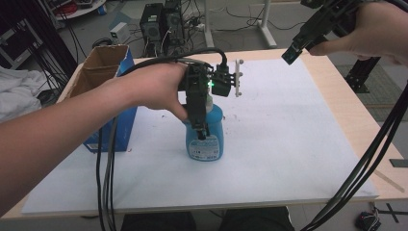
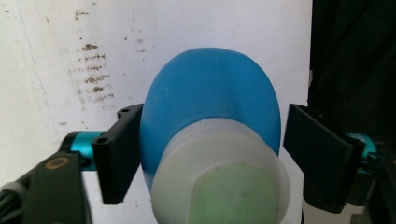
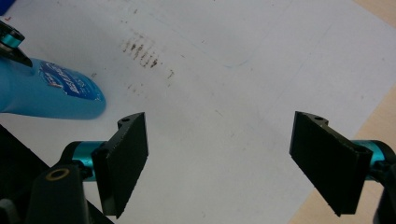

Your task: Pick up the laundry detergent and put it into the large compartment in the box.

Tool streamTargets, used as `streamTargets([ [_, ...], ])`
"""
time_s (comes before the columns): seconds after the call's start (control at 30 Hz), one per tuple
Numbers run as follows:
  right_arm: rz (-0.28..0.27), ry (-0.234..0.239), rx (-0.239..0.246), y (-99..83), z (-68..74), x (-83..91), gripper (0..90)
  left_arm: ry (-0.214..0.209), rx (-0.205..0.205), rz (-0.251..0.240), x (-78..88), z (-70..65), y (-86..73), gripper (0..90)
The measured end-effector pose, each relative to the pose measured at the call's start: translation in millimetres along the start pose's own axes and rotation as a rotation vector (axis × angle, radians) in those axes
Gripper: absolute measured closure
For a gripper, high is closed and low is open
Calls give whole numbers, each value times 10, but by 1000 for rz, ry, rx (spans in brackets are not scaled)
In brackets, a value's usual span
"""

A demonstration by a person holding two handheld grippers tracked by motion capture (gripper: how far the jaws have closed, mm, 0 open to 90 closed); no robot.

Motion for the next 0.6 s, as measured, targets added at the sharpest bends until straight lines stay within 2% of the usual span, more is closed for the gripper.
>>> streamTargets([
  [0.6, -6, 5, -4, -8, -23, 6, 189, -2, 0, 15, -14, 17, 7, 284],
])
Point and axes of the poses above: each handheld gripper's, and its own axes: x roughly backward along the jaws, y roughly out of its top, z roughly to its left, the point moved 4 cm from there along -x, roughly forward along the jaws, and after that the axes turned 15 degrees about -y, right-handed, at the moved point
